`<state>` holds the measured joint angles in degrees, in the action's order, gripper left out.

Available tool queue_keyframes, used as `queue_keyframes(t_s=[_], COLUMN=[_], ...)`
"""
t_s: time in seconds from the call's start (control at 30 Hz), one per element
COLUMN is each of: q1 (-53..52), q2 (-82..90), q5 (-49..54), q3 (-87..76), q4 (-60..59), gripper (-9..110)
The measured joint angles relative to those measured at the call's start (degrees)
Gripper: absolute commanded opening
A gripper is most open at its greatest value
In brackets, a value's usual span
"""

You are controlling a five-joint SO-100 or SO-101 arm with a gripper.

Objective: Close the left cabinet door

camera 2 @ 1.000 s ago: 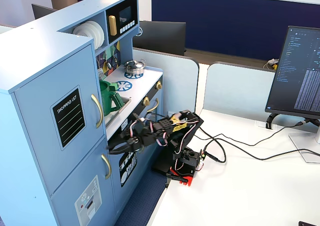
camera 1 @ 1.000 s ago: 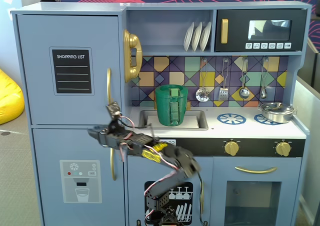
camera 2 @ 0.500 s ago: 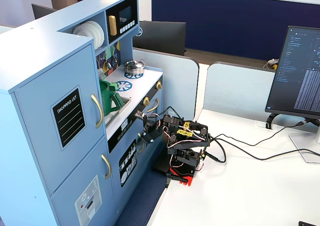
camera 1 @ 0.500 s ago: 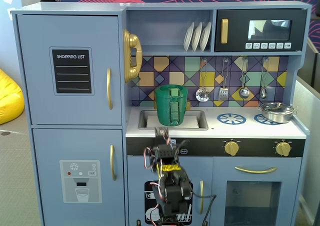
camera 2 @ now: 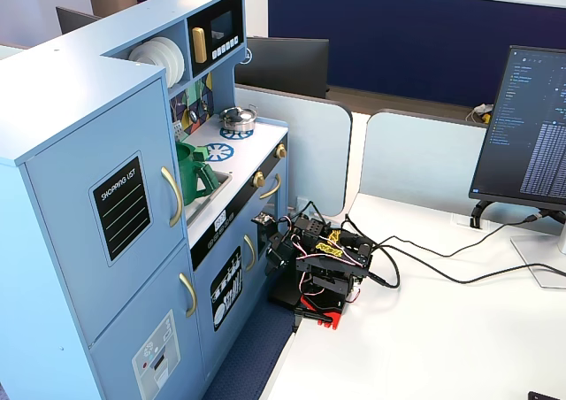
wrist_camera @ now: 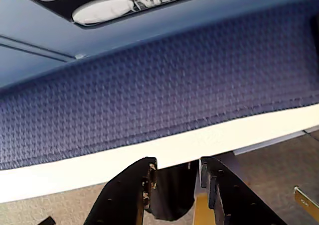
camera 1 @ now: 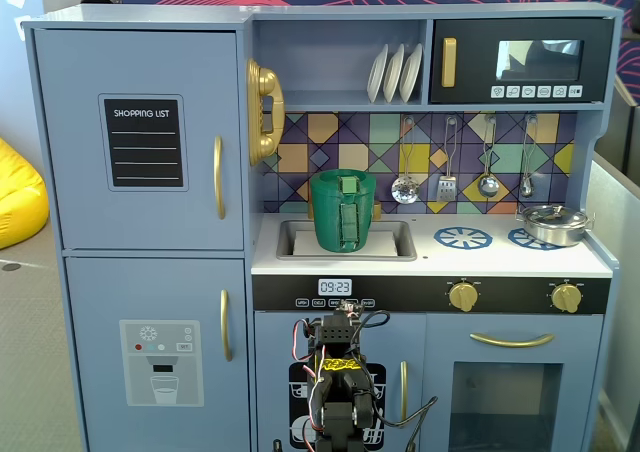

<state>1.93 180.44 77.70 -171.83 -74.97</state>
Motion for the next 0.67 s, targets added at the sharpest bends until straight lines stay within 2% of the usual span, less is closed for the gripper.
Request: queue_keyframes(t_s=[0.67], q1=[-0.53], q2=[1.85], q5=[0.00], q3=[0.09], q4=[-1.23], gripper=[4])
